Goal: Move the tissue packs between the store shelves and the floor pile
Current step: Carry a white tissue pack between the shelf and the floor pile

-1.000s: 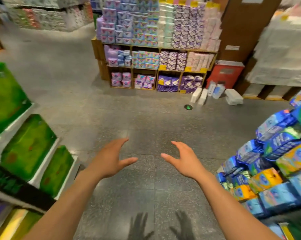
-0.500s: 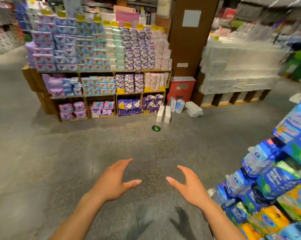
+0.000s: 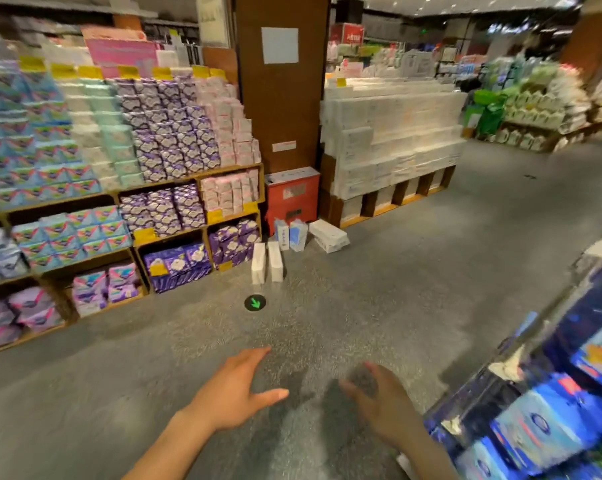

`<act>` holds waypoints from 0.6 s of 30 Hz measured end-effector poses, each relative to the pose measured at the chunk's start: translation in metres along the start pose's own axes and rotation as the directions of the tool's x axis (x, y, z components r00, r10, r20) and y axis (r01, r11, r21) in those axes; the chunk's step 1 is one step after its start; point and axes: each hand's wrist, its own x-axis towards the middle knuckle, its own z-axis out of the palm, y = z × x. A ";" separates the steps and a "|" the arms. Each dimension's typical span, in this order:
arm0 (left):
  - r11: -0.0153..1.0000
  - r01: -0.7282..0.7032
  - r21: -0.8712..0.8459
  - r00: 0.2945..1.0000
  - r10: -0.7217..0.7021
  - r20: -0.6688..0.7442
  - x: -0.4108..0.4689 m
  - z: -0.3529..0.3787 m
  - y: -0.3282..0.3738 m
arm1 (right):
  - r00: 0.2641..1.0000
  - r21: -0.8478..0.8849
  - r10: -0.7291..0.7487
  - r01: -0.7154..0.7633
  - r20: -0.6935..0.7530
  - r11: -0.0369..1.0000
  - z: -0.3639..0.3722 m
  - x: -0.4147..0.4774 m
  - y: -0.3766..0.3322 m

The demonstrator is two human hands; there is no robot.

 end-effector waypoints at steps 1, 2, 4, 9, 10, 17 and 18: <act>1.000 -0.002 0.004 1.000 0.002 -0.015 0.031 -0.008 0.003 | 1.000 0.003 -0.004 0.004 -0.001 1.000 -0.015 0.030 -0.003; 1.000 -0.007 0.012 1.000 0.008 -0.025 0.063 -0.017 0.005 | 1.000 0.014 -0.007 0.007 -0.001 1.000 -0.031 0.057 -0.006; 0.998 -0.035 0.045 0.998 0.037 -0.045 0.122 -0.038 0.012 | 1.000 0.013 -0.017 0.018 -0.016 1.000 -0.061 0.113 -0.013; 0.994 -0.075 0.083 0.990 0.084 -0.113 0.260 -0.082 0.013 | 0.999 -0.025 -0.013 0.013 -0.037 1.000 -0.114 0.242 -0.027; 0.994 -0.076 0.077 0.990 0.084 -0.115 0.286 -0.087 0.008 | 1.000 -0.030 -0.011 0.010 -0.024 1.000 -0.119 0.266 -0.031; 0.998 -0.053 0.037 0.995 0.056 -0.078 0.490 -0.116 -0.056 | 0.999 -0.016 0.039 -0.040 -0.021 0.999 -0.121 0.473 -0.055; 0.998 -0.055 0.037 0.996 0.057 -0.066 0.525 -0.123 -0.067 | 0.999 -0.006 0.039 -0.040 -0.029 0.999 -0.121 0.506 -0.061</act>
